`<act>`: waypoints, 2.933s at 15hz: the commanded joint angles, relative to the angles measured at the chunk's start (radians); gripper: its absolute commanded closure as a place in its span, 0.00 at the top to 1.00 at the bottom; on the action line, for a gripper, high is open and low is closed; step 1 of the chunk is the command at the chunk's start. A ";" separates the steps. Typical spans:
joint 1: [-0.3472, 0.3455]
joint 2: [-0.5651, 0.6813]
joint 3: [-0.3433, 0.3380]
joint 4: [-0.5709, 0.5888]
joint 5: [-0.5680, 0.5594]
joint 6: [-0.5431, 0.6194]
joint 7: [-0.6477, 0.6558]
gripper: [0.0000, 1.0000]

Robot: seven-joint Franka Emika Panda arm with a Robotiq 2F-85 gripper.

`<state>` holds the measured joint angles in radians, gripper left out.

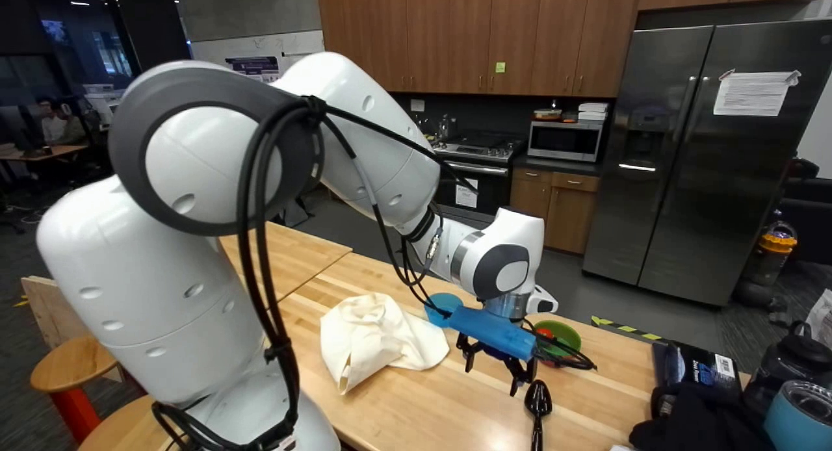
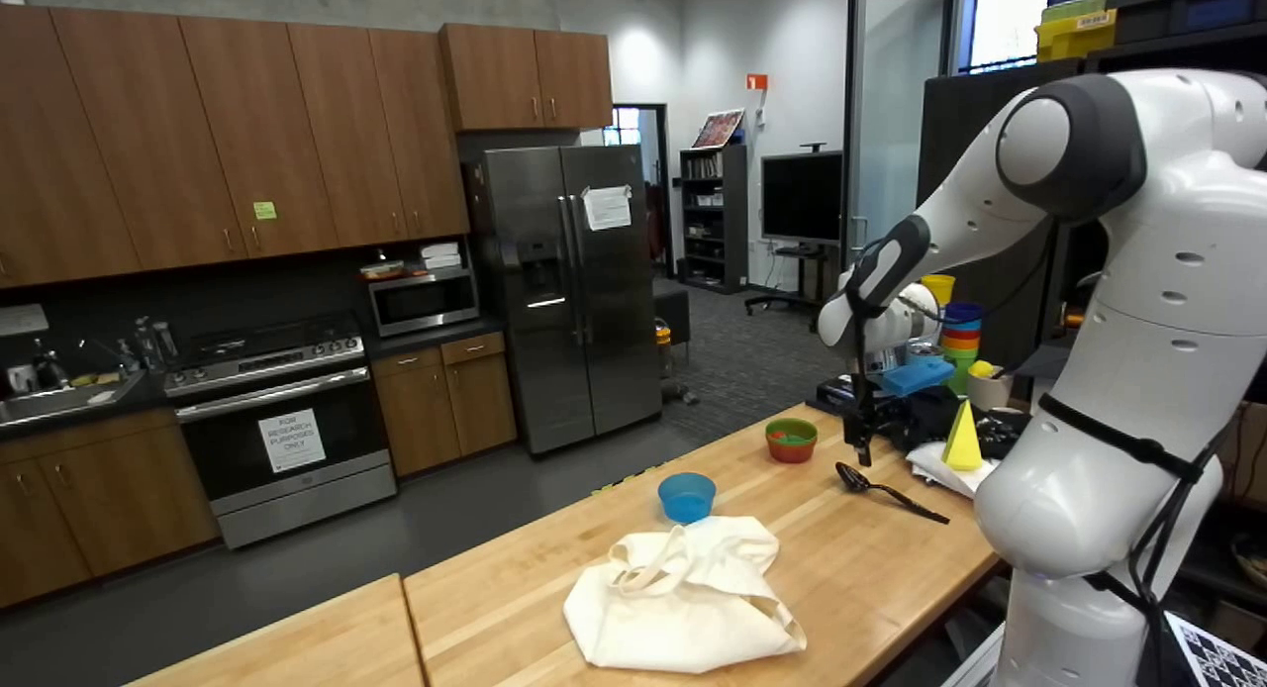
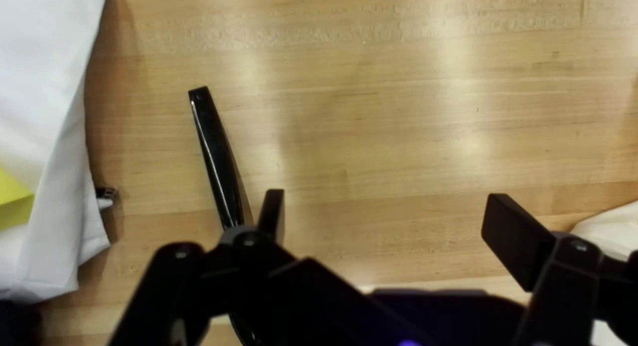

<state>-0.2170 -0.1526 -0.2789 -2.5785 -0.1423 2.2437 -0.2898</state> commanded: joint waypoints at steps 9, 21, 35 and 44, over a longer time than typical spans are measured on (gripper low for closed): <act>-0.008 -0.002 0.002 0.014 0.009 -0.092 -0.106 1.00; -0.095 -0.019 -0.068 -0.244 -0.058 0.319 -0.135 1.00; -0.079 0.180 -0.166 -0.208 0.401 0.638 -0.653 1.00; -0.081 0.283 -0.071 -0.138 0.684 0.688 -0.859 1.00</act>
<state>-0.2934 0.0731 -0.3801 -2.7548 0.4627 2.9111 -1.0904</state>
